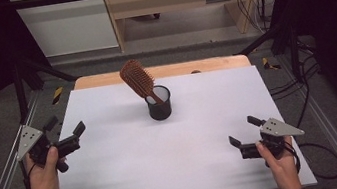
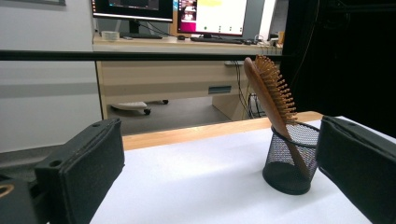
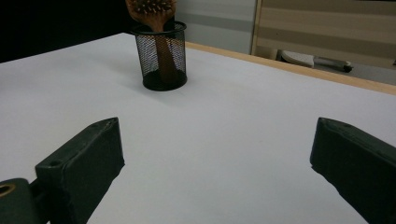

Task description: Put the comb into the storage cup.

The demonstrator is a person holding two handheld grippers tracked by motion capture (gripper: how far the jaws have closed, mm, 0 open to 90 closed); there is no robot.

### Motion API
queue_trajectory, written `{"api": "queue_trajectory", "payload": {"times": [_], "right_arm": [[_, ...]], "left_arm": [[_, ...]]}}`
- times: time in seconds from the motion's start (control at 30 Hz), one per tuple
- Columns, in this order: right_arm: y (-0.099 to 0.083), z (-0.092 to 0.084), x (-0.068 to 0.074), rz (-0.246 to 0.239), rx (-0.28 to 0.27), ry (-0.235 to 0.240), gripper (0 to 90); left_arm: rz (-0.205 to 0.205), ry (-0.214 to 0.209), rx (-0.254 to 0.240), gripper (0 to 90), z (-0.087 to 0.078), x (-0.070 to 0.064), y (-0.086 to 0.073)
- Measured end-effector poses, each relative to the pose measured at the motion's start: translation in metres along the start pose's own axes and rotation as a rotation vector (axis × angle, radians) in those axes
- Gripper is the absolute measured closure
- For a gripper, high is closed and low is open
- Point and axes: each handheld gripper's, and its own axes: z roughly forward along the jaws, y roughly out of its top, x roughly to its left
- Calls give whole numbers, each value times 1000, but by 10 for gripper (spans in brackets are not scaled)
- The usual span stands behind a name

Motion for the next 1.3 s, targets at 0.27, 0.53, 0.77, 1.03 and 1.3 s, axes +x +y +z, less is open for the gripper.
{"api": "queue_trajectory", "payload": {"times": [0.27, 0.53, 0.77, 1.03, 1.3], "right_arm": [[0, -1, -1, 0, -4, -7, 29], [0, -2, -1, -4, -7, -11, 31], [0, -2, -1, -8, -7, -11, 31], [-1, -3, -1, -10, -8, -10, 31], [-1, -3, -1, -21, -14, -16, 32]], "left_arm": [[1, -6, -2, 12, -10, 6, -6], [-7, -3, 3, 13, -18, 10, -15], [-19, -5, 1, 13, -20, 12, -22], [-20, -22, 11, 14, -22, 10, -31], [-16, -37, 17, 14, -23, 10, -41]]}}
